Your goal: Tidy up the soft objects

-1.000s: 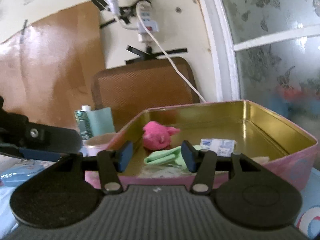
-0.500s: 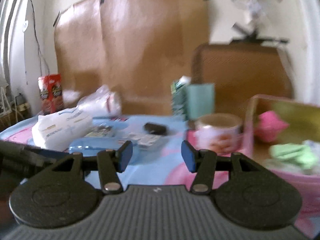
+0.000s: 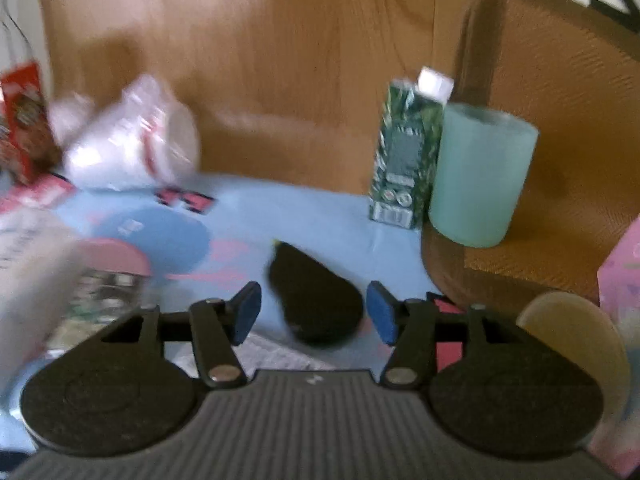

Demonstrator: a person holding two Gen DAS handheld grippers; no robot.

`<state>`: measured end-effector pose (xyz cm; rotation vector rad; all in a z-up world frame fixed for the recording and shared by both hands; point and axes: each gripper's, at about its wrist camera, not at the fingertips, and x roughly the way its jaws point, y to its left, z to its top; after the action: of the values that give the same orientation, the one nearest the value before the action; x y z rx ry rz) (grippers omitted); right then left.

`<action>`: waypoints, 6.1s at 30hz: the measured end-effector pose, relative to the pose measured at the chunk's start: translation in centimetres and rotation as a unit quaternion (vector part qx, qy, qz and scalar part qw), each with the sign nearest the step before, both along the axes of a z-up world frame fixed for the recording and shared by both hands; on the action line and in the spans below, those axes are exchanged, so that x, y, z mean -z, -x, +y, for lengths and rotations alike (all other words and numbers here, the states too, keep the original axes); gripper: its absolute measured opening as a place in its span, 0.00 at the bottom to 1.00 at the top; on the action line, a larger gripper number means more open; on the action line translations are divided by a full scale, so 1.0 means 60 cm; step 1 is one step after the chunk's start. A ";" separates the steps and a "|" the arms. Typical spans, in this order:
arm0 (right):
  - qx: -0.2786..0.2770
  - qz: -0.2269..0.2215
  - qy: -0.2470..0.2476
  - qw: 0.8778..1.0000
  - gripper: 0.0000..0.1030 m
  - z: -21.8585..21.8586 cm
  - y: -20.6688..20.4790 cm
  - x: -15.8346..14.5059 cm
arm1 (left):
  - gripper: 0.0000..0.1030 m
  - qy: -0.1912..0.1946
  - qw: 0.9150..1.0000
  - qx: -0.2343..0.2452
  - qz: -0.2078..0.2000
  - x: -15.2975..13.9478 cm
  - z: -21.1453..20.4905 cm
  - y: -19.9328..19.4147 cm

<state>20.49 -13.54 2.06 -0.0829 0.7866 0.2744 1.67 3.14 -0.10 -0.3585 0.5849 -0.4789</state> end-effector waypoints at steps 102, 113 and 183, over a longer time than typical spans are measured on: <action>-0.012 -0.068 -0.111 0.991 0.56 -0.122 0.356 0.012 | 1.00 -0.112 0.993 -0.047 0.013 0.005 -0.037 -0.003; -0.011 -0.068 -0.112 0.991 0.56 -0.122 0.356 0.012 | 1.00 -0.111 0.993 -0.048 0.013 0.005 -0.037 -0.003; 0.127 -0.229 -0.145 0.954 0.50 -0.325 0.442 -0.074 | 0.54 -0.099 0.968 0.229 0.025 -0.149 -0.451 -0.059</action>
<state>-6.02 -33.07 6.51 0.2259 0.2827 0.1149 5.20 -23.90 8.82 -0.0399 0.7619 -0.8489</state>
